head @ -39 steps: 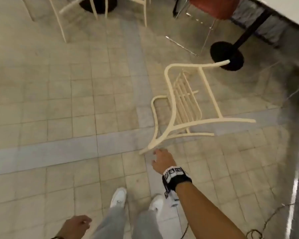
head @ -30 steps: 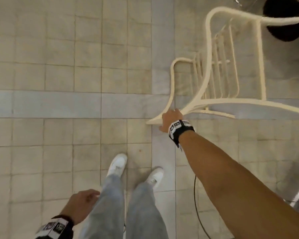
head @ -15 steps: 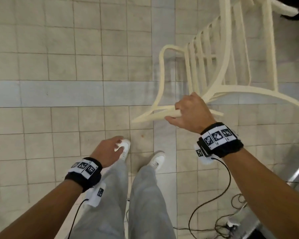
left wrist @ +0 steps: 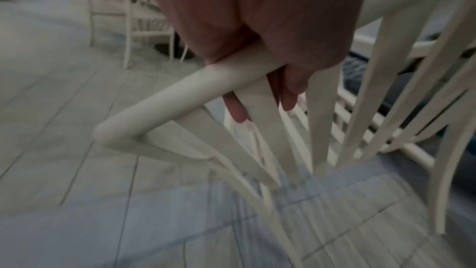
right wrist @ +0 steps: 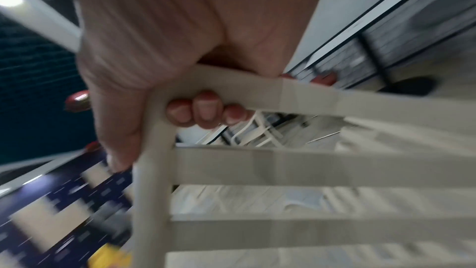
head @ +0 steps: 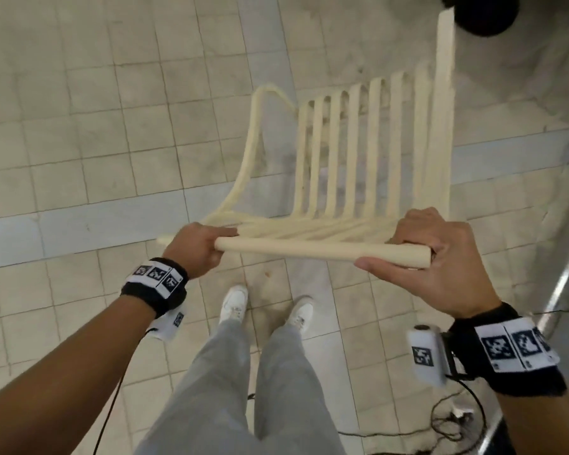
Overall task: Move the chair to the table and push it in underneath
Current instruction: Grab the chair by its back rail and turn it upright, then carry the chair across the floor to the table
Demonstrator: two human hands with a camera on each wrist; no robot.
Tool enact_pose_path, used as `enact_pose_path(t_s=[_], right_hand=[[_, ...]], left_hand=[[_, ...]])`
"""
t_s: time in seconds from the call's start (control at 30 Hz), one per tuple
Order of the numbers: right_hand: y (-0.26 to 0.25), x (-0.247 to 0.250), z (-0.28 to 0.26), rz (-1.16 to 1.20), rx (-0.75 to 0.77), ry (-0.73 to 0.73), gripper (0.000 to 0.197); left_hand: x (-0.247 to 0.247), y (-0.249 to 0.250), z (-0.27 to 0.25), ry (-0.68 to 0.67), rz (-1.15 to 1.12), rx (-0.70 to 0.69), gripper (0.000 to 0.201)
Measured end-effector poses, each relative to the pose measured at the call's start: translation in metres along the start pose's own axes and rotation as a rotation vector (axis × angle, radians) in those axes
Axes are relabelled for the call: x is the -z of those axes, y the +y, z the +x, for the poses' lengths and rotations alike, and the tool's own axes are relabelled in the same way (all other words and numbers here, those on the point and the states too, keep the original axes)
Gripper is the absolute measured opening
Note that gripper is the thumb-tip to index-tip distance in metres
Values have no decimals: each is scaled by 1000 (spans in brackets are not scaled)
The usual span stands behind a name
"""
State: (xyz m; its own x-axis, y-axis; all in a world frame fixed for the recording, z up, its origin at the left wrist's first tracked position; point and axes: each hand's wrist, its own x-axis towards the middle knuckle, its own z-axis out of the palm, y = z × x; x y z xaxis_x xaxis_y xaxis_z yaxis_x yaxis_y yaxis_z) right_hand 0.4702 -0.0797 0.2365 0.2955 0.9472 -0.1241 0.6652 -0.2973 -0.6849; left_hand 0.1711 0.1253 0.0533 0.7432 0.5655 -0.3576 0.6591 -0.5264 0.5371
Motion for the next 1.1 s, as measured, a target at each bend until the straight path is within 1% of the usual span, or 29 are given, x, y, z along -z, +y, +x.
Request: enact_pose_path(t_s=[0.1, 0.17, 0.23, 0.3, 0.37, 0.43, 0.5, 0.6, 0.67, 0.73, 0.93, 1.03, 1.1], right_hand=[[22, 29, -41, 113, -138, 80, 36], [35, 46, -72, 163, -237, 106, 31], [46, 56, -103, 113, -330, 105, 24], [65, 60, -136, 8, -423, 86, 22], [90, 59, -167, -43, -511, 61, 31], [118, 57, -192, -73, -541, 70, 46], [143, 57, -209, -100, -567, 90, 55], [171, 54, -229, -133, -625, 132, 58], [190, 49, -238, -121, -657, 155, 48], [204, 49, -243, -129, -673, 153, 43], [229, 49, -245, -146, -719, 215, 45], [229, 40, -231, -309, -750, 257, 58], [218, 31, -210, -390, -712, 275, 69]], left_hand=[[31, 38, 20, -34, 158, -120, 38], [44, 67, 34, -51, 226, -221, 30], [46, 98, 47, -90, 307, -309, 24], [38, 131, 57, -172, 450, -378, 23], [24, 163, 65, -221, 562, -425, 27], [9, 195, 68, -208, 636, -479, 31], [-5, 224, 68, -196, 703, -518, 31], [-24, 256, 69, -209, 747, -525, 29], [-37, 270, 71, -215, 772, -514, 28], [-48, 280, 72, -216, 796, -503, 27], [-66, 301, 75, -198, 816, -451, 31], [-65, 312, 81, -196, 834, -431, 29], [-63, 321, 87, -191, 825, -408, 26]])
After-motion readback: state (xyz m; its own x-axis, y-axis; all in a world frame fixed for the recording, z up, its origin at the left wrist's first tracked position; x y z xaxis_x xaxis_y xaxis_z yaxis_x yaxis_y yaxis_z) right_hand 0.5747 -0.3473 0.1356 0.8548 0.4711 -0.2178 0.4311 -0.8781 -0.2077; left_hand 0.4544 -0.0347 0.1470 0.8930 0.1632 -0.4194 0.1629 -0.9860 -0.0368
